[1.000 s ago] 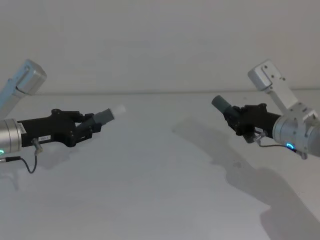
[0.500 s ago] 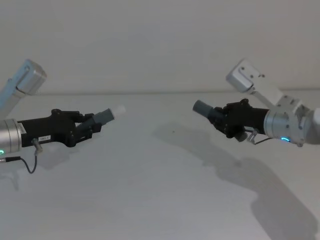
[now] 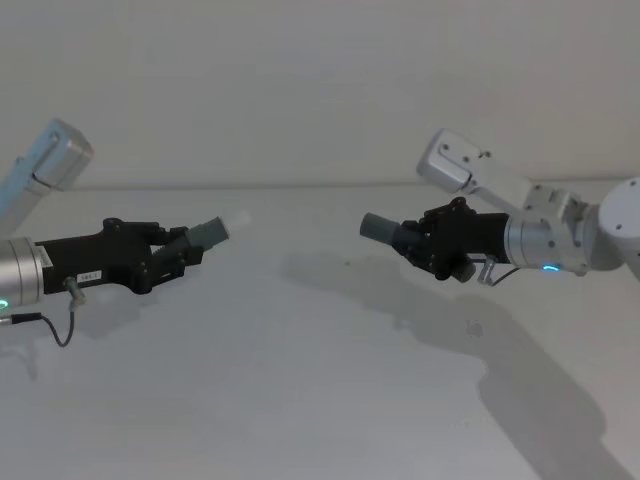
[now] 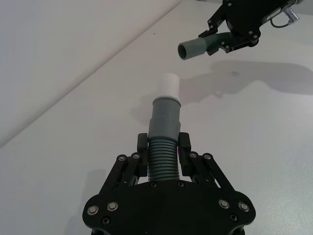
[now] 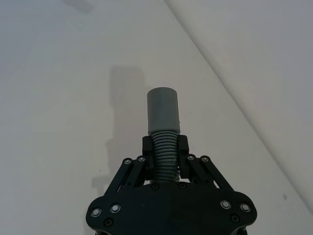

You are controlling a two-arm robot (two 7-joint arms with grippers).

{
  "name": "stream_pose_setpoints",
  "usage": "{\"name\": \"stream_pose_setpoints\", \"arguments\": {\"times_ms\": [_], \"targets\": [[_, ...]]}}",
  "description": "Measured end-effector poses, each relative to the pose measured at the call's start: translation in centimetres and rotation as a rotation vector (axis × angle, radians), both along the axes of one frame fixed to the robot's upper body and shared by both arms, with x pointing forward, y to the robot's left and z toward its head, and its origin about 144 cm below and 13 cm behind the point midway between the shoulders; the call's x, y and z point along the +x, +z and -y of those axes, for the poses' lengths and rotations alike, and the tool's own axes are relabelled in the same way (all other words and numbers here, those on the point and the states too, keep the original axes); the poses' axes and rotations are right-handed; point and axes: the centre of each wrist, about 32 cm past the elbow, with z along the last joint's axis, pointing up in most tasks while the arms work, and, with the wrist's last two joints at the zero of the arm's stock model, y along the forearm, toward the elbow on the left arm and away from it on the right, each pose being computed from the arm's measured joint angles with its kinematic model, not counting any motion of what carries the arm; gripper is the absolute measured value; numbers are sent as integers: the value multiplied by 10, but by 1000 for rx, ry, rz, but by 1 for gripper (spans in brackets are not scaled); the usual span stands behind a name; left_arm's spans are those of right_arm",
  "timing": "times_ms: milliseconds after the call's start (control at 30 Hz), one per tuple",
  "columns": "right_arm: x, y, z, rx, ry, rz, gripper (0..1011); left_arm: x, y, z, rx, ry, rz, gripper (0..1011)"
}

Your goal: Use both hands to pick up one end of the pipe from the table, align the ends, and insert them.

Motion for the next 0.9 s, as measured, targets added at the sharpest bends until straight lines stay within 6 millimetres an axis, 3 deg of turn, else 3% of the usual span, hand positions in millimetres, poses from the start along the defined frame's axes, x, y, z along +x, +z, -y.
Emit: {"name": "stream_pose_setpoints", "arguments": {"times_ms": [900], "targets": [[11,26,-25,-86,176,33,256,0,0,0,0,0,0,331]]}}
